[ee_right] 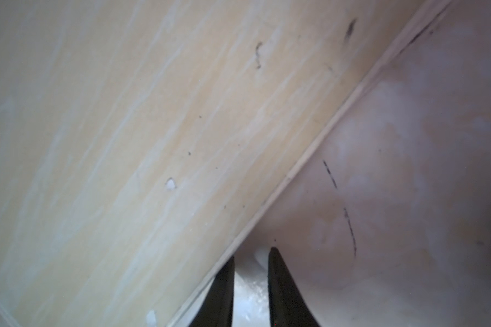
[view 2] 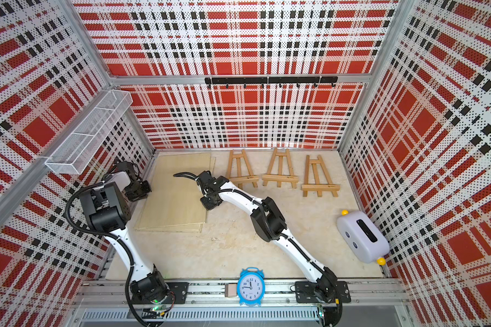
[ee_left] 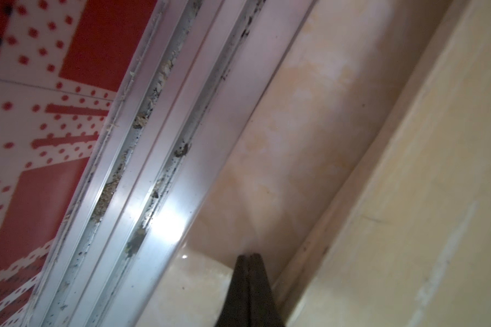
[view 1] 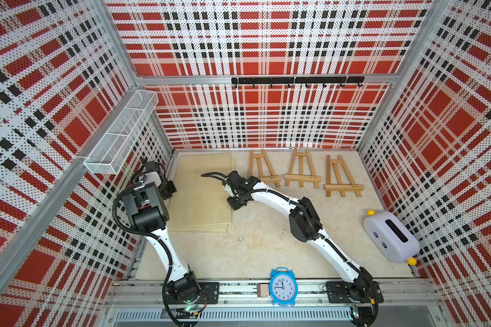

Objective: Disassemble the easel
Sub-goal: Adjust the drawing board.

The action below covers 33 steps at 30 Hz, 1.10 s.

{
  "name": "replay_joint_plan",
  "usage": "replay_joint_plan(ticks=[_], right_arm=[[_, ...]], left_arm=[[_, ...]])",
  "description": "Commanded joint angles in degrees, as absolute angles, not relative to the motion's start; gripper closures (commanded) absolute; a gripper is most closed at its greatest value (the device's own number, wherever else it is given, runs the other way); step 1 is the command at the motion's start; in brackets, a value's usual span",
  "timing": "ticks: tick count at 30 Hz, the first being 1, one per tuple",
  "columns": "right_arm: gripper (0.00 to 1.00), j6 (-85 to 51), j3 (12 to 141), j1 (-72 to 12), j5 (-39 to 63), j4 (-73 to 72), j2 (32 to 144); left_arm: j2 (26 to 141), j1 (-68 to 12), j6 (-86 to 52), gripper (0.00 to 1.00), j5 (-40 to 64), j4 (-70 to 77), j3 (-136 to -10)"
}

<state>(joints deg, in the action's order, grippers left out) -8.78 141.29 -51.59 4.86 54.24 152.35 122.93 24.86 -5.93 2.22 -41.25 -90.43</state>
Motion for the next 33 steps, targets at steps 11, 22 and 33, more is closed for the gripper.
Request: replay_joint_plan(ticks=[11, 22, 33], right_arm=[[0.76, -9.1, 142.0, -56.2, 9.7, 50.2, 152.9], [0.76, -9.8, 142.5, -56.7, 10.0, 49.4, 153.1], [0.76, -9.2, 142.5, -57.6, 10.4, 49.8, 153.1]], left_arm=[[123.2, 20.6, -5.3, 0.98, 11.3, -54.8, -85.2], [121.9, 21.3, -3.3, 0.97, 10.6, -58.9, -82.6], [120.4, 21.9, -1.7, 0.95, 11.2, -61.1, -79.2]])
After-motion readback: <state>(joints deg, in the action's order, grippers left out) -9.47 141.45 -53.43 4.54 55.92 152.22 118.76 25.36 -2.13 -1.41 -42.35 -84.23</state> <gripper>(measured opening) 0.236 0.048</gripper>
